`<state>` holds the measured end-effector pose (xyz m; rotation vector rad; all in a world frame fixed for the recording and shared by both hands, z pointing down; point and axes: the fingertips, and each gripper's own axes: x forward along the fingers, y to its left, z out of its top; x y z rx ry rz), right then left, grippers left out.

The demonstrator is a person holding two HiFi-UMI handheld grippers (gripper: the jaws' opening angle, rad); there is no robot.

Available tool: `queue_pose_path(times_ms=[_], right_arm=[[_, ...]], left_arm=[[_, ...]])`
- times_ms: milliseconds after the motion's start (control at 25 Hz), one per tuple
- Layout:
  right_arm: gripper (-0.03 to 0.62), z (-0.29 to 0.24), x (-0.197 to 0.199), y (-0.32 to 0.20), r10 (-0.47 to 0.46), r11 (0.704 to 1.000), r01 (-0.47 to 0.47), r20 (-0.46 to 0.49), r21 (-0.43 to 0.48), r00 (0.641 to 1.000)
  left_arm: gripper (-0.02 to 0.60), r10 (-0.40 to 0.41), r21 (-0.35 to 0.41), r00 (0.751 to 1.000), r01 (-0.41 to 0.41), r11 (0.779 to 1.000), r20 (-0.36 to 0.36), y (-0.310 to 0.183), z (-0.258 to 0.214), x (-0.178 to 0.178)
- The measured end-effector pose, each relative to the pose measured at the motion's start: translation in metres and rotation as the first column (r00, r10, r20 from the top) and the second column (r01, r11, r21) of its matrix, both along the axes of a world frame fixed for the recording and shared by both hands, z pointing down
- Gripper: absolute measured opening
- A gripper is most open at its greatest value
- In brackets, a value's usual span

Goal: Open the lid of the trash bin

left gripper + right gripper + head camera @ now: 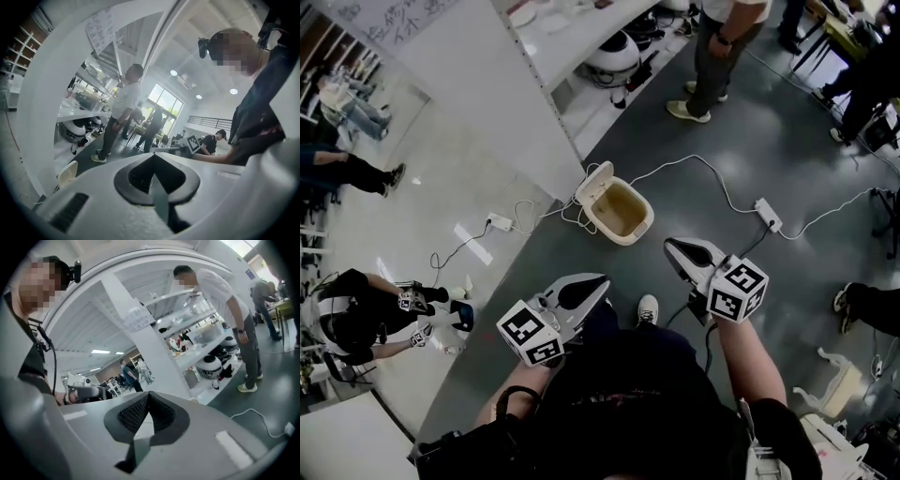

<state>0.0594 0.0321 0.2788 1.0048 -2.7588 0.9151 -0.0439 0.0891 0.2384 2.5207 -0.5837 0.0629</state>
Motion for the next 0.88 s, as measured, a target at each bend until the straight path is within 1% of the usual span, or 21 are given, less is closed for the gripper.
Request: queue_pose_path(times_ms=[80,160,280,360,480,600,720,880], right_arm=[[0.008,-0.042,-0.006,0.014,-0.018,0.997,0.016,0.036,0.071,0.999],[0.007,-0.076,-0.013,0.027,-0.028,0.993,0.018,0.082,0.119,0.996],[0.007,-0.113,-0.023,0.049,-0.047,0.985,0.023,0.137,0.172,0.989],[0.008,-0.129,-0.028,0.061,-0.07,0.977,0.038,0.144,0.211,0.987],[0.006,-0.137,-0.035,0.07,-0.094,0.969,0.06,0.133,0.239,0.987],[0.007,-0.13,-0.04,0.079,-0.099,0.972,0.067,0.13,0.226,0.987],[0.006,-0.13,-0.038,0.082,-0.089,0.972,0.057,0.129,0.229,0.988],[0.007,-0.131,-0.032,0.082,-0.07,0.975,0.035,0.151,0.22,0.986]], left_arm=[[0.002,-0.02,0.028,1.0,0.02,0.999,-0.012,0.0,-0.018,-0.003],[0.002,-0.037,0.054,0.999,0.038,0.998,-0.026,0.0,-0.034,-0.003],[0.002,-0.044,0.078,0.997,0.049,0.996,-0.056,0.005,-0.054,0.003],[0.002,-0.043,0.099,0.997,0.05,0.994,-0.066,0.006,-0.065,0.008],[0.002,-0.033,0.115,0.997,0.042,0.993,-0.075,0.006,-0.075,0.016],[0.002,-0.039,0.123,0.997,0.047,0.991,-0.069,0.01,-0.077,0.017],[0.002,-0.045,0.12,0.997,0.054,0.991,-0.07,0.011,-0.076,0.017],[0.002,-0.043,0.122,0.997,0.051,0.991,-0.066,0.013,-0.077,0.02]])
